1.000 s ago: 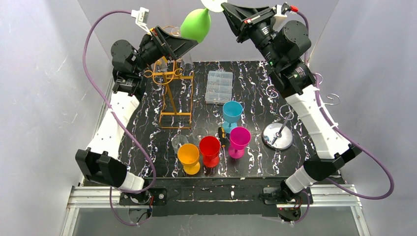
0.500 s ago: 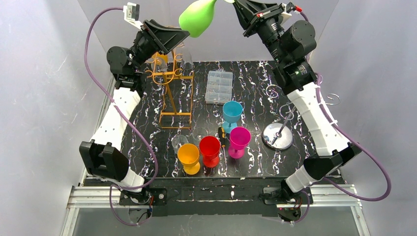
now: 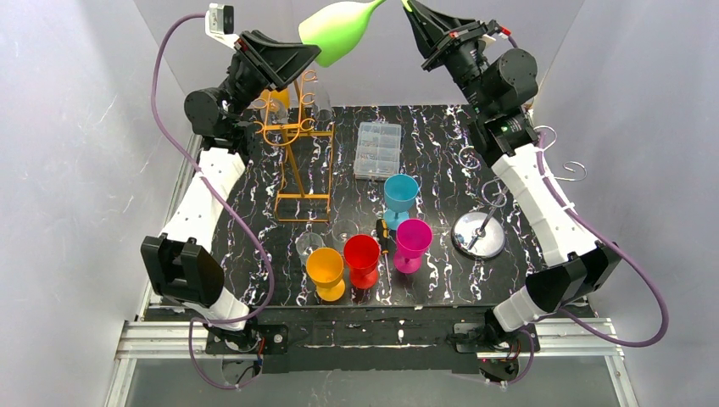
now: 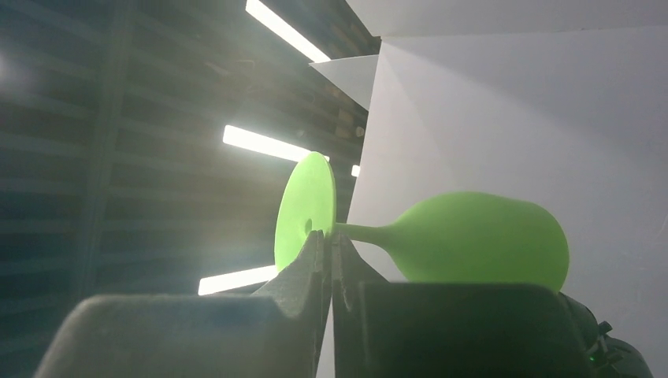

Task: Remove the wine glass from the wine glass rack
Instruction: Place the wine glass at the center of the board.

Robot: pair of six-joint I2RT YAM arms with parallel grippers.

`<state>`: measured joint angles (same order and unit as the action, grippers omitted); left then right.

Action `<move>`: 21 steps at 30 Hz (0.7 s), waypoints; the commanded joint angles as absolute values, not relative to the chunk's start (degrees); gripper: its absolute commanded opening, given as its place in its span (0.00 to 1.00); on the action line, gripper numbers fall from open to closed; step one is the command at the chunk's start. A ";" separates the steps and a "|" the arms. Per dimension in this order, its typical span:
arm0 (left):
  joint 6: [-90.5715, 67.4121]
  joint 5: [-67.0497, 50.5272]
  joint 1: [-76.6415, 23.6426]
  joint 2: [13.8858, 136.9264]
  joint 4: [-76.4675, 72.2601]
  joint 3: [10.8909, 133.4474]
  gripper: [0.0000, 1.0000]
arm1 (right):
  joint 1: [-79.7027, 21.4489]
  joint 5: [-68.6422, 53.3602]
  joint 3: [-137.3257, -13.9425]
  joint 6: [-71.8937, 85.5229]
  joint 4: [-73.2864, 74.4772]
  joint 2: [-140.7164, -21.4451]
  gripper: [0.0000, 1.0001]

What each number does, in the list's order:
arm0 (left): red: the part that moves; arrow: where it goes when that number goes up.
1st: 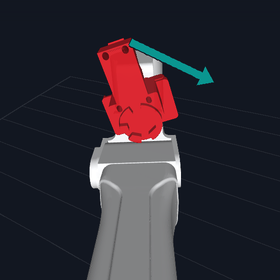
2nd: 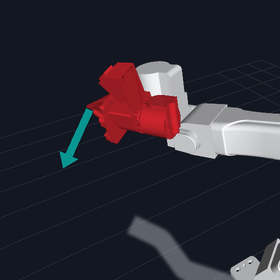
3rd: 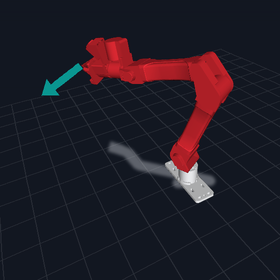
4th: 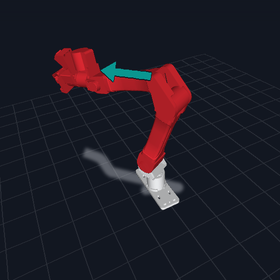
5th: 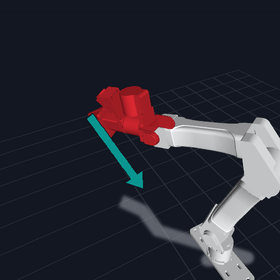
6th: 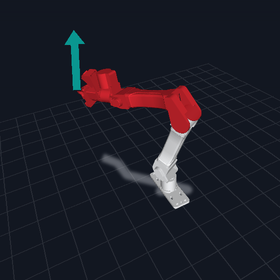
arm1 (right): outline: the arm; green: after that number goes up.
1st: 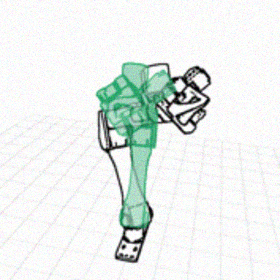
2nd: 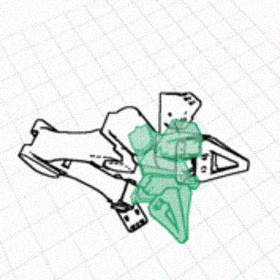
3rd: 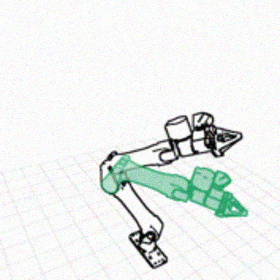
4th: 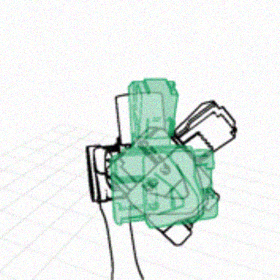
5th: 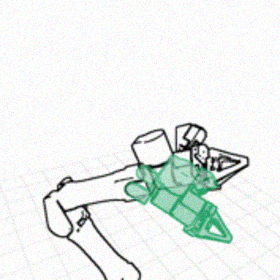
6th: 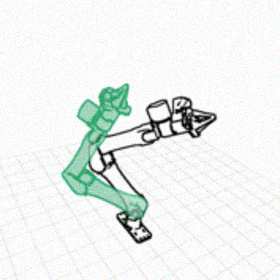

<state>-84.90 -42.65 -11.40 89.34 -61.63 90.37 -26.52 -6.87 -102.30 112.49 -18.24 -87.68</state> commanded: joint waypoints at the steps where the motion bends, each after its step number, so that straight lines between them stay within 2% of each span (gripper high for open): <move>1: -87.49 -42.32 -11.87 88.48 -67.27 92.07 0.19 | -25.15 -7.41 -100.66 112.03 -21.26 -85.66 0.01; 5: -86.44 -42.56 -11.87 87.78 -64.43 91.70 0.00 | -25.05 -8.06 -99.28 111.58 -21.87 -84.98 0.01; 9: -81.51 -41.52 -11.87 84.64 -57.06 89.79 0.00 | -25.05 -8.81 -97.98 108.63 -20.77 -84.11 0.01; 11: -77.23 -40.88 -11.87 82.29 -50.56 89.42 0.00 | -25.05 -9.34 -97.46 105.15 -19.50 -83.34 0.13; 14: -69.78 -39.82 -11.87 79.20 -39.82 89.84 0.00 | -24.98 -9.27 -95.59 99.21 -16.20 -80.92 0.44; 16: -66.97 -39.28 -11.87 77.84 -35.78 90.14 0.00 | -24.96 -8.56 -93.71 94.63 -14.21 -78.70 0.60; 18: -65.25 -39.00 -11.87 76.99 -32.81 90.82 0.00 | -24.96 -7.47 -92.08 91.19 -12.47 -76.47 0.71; 21: -62.27 -38.18 -11.82 75.45 -27.88 92.16 0.00 | -24.96 -5.80 -91.51 85.50 -9.15 -73.85 0.83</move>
